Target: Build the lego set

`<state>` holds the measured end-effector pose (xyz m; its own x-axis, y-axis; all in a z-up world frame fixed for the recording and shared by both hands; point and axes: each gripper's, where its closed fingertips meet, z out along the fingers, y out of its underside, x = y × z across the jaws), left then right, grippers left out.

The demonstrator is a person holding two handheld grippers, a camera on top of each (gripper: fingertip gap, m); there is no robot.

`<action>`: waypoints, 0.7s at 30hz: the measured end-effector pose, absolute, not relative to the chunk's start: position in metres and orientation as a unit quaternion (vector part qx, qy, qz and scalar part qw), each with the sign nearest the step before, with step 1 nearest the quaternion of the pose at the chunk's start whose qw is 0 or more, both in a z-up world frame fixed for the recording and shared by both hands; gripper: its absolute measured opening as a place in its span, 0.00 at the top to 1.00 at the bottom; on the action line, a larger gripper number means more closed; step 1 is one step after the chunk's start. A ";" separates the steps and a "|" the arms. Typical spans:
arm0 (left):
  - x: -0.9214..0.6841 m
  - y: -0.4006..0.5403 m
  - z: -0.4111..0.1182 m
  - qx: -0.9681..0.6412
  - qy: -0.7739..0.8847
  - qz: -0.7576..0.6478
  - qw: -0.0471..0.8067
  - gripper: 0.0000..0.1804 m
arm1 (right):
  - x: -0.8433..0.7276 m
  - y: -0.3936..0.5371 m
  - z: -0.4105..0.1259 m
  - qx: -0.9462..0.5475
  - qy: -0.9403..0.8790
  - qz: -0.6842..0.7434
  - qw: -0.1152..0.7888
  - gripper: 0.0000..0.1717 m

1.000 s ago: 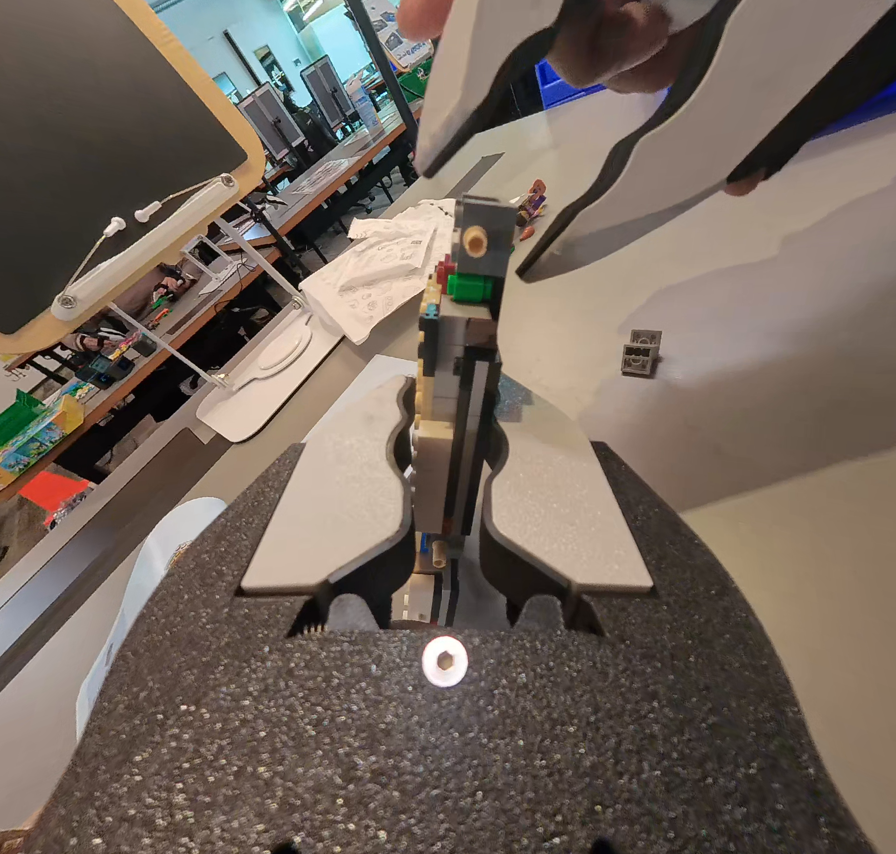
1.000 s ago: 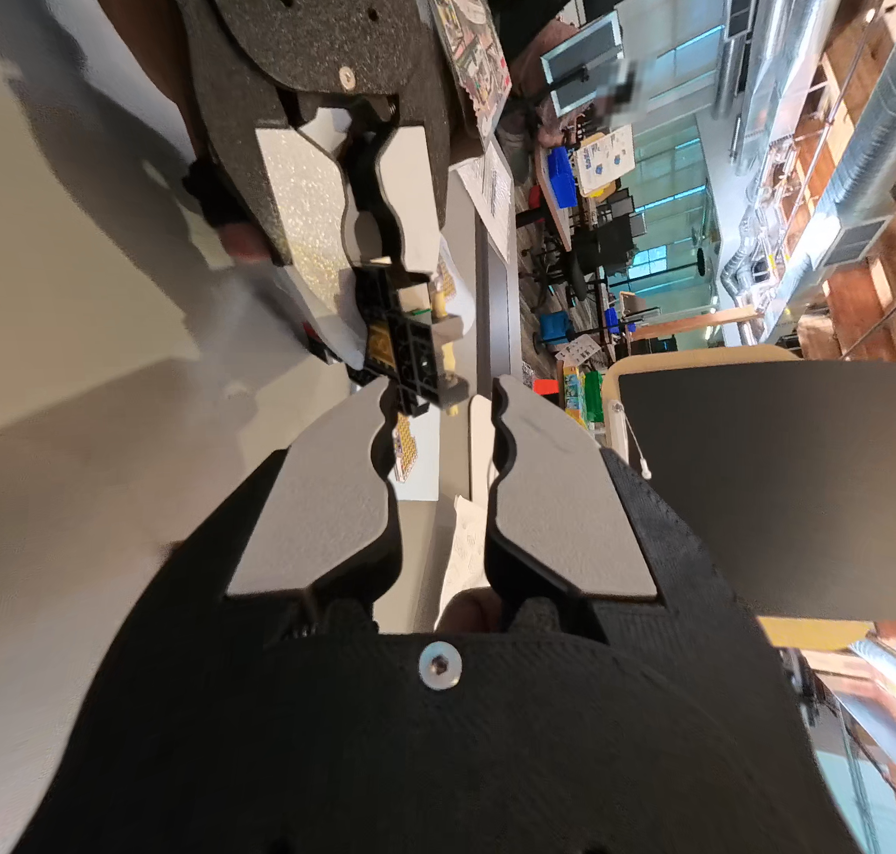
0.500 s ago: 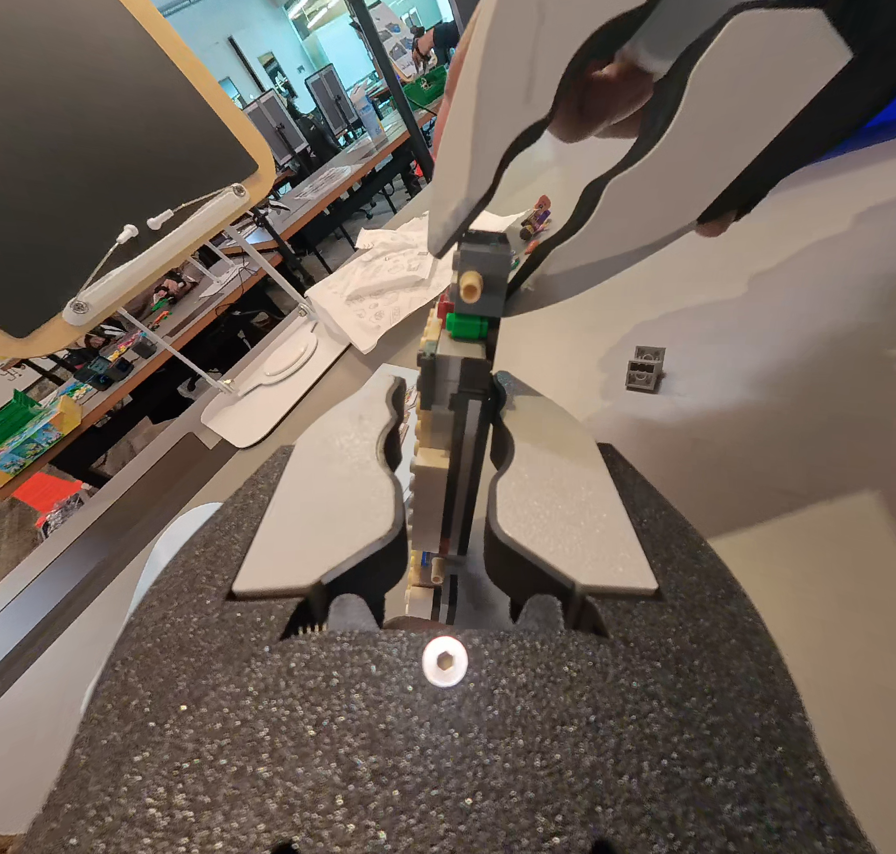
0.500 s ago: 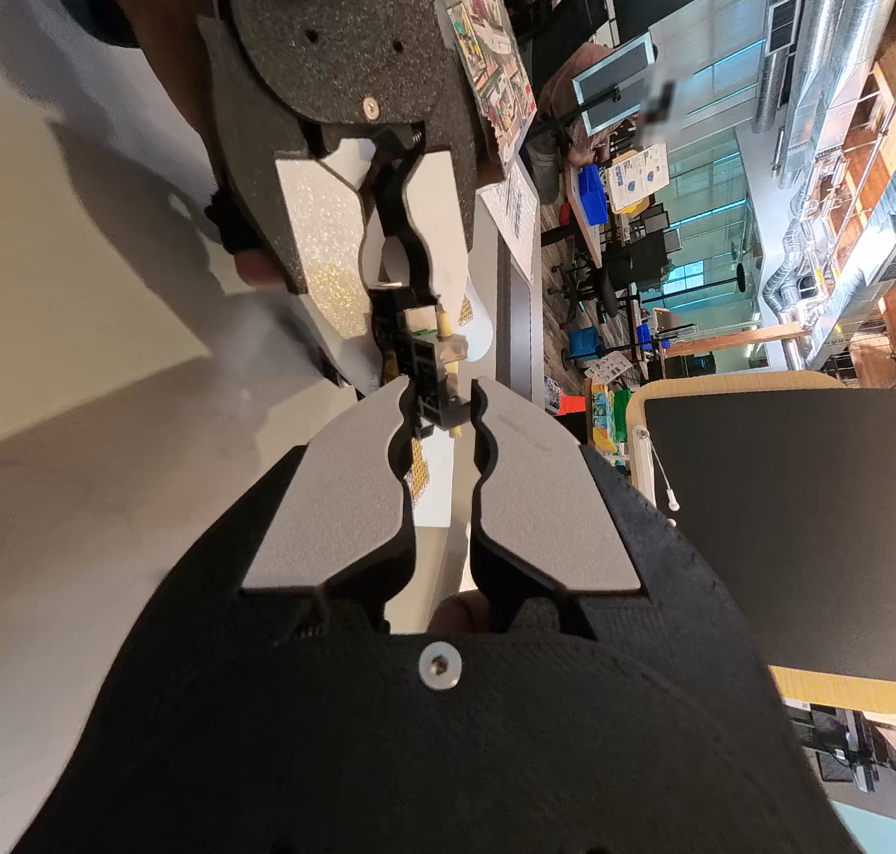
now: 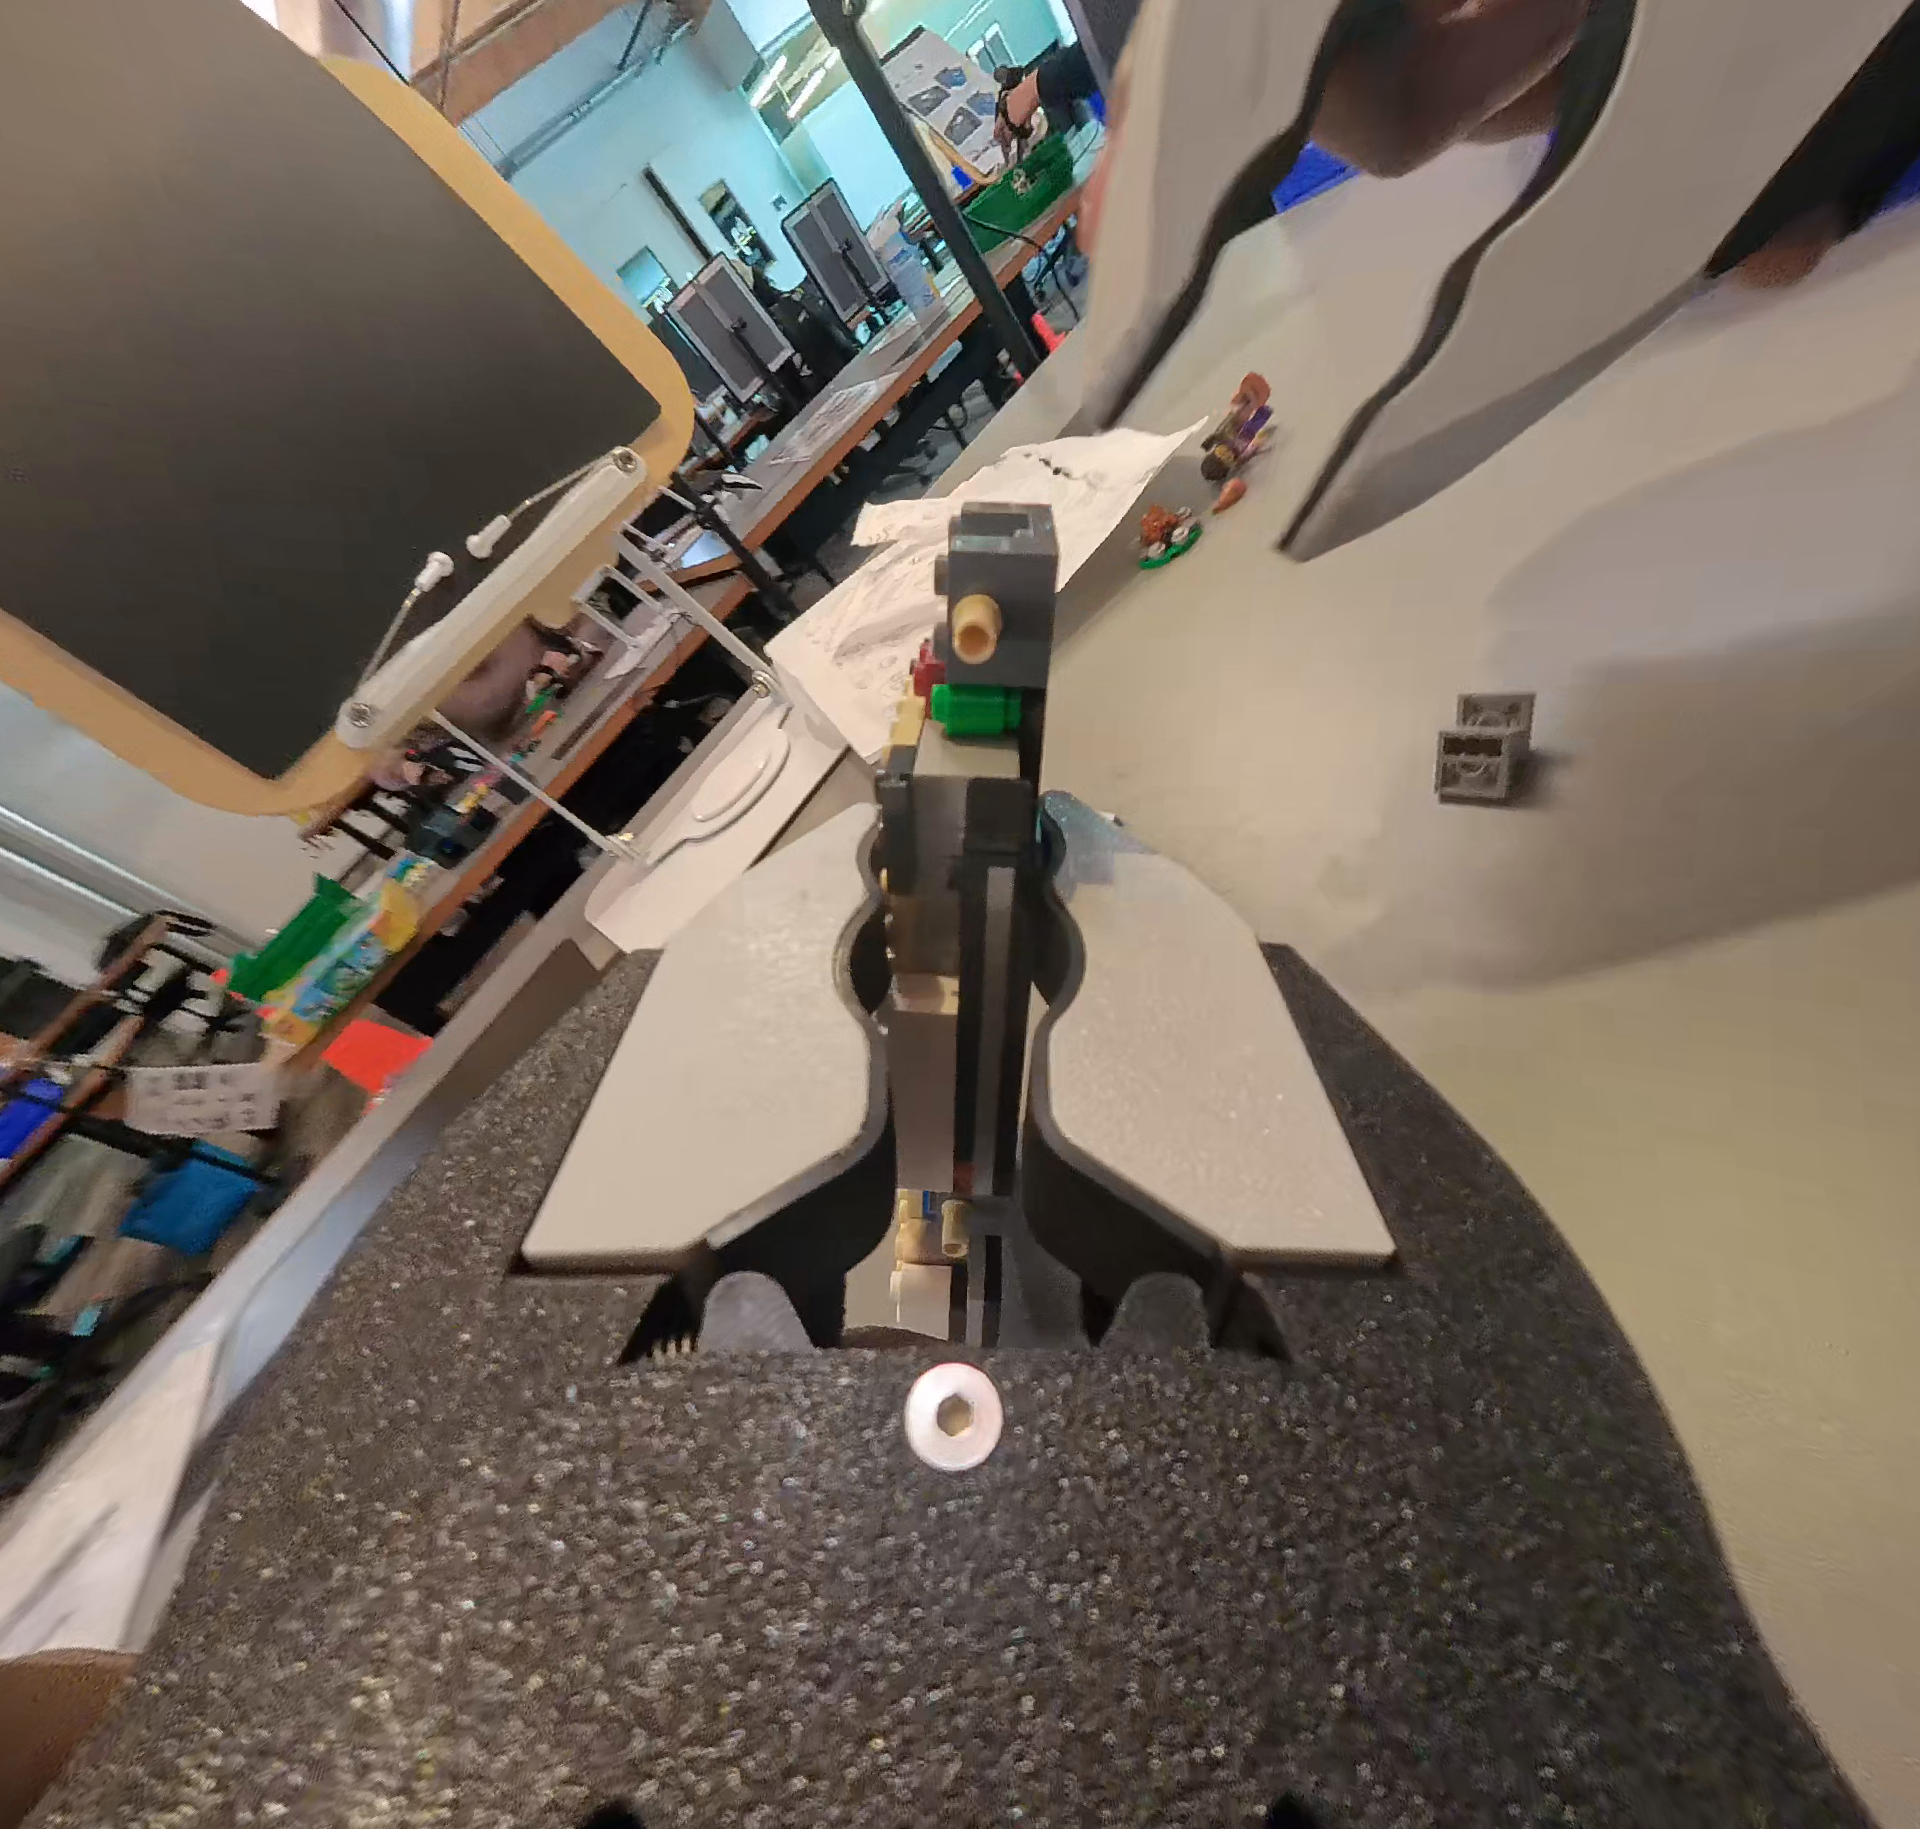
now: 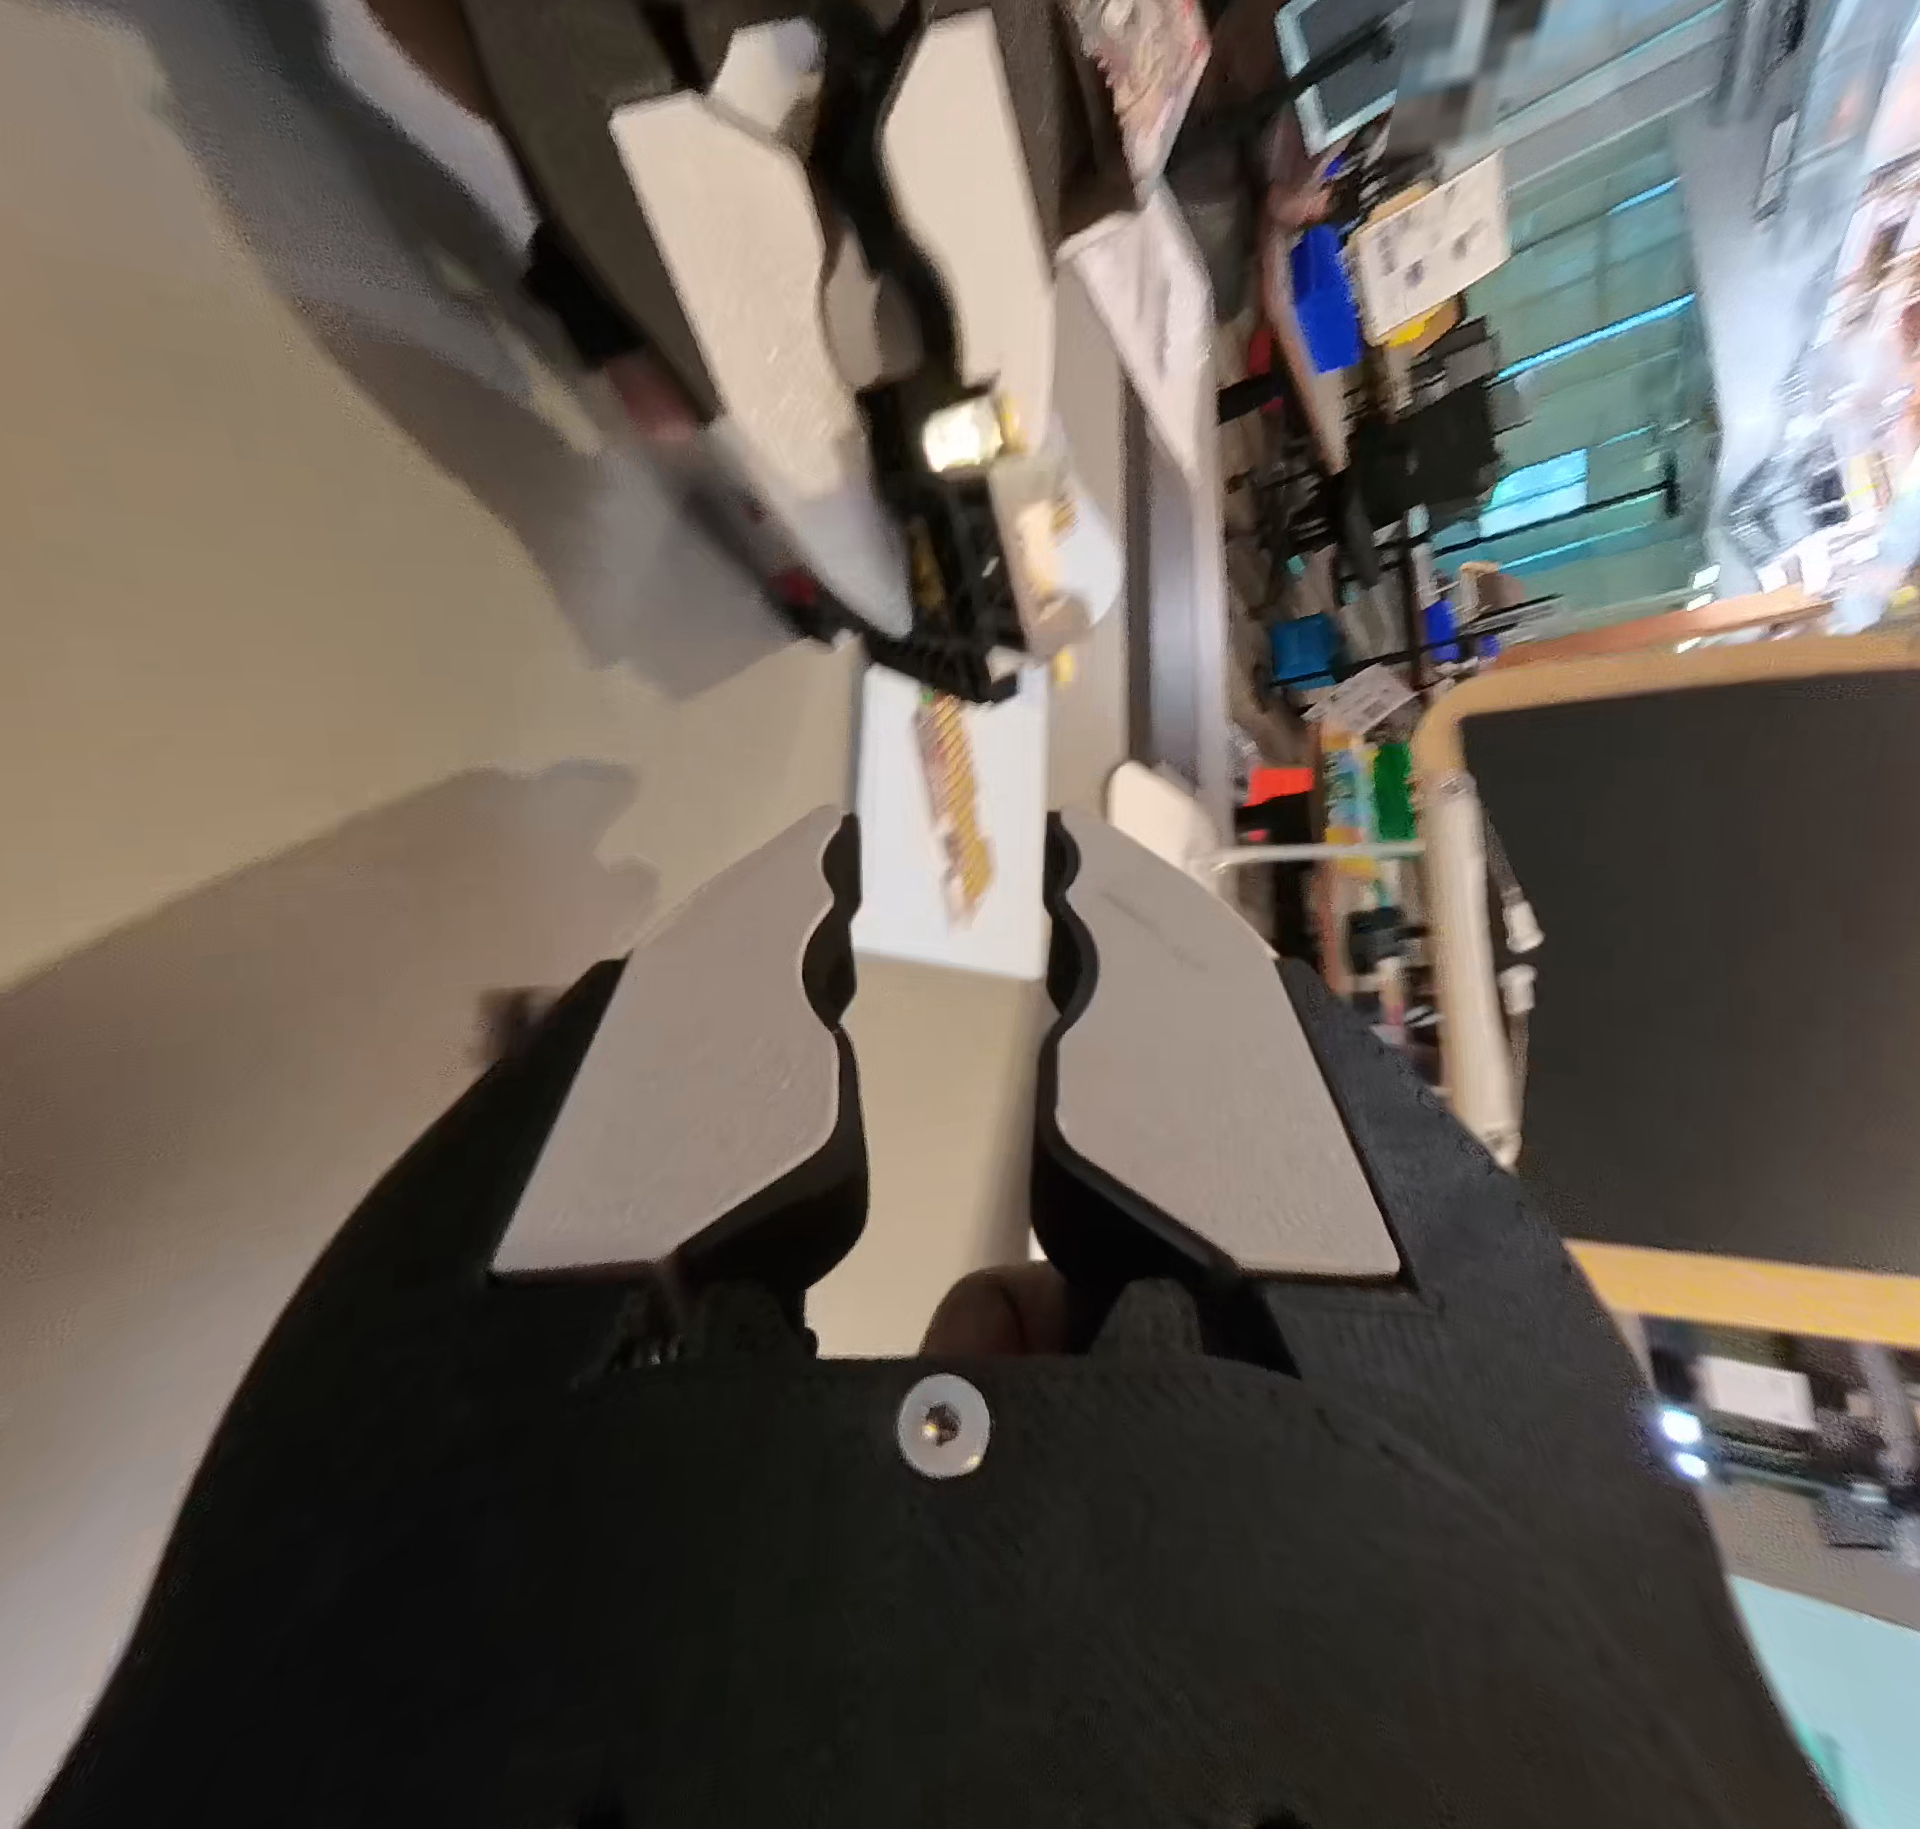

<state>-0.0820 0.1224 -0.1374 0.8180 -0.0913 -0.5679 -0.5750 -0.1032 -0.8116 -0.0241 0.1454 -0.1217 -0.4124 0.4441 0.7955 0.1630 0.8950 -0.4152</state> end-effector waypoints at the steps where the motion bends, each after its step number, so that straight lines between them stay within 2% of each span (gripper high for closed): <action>1: -0.081 0.123 -0.139 -0.714 0.240 0.208 0.624 0.87 | -0.016 0.152 -0.132 -0.200 -0.833 0.143 0.495 0.81; 7: -0.069 0.127 -0.142 -0.681 0.287 0.290 0.608 0.87 | 0.016 0.177 -0.192 -0.327 -0.834 0.187 0.404 0.81; 21: -0.062 0.127 -0.169 -0.664 0.373 0.365 0.536 0.87 | 0.023 0.171 -0.225 -0.405 -0.835 0.254 0.272 0.77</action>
<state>-0.0616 0.1266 -0.1695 0.4566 -0.1037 -0.8836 -0.8857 -0.1473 -0.4404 0.0233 0.1709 -0.2249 -0.5248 0.8143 0.2480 0.5380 0.5431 -0.6446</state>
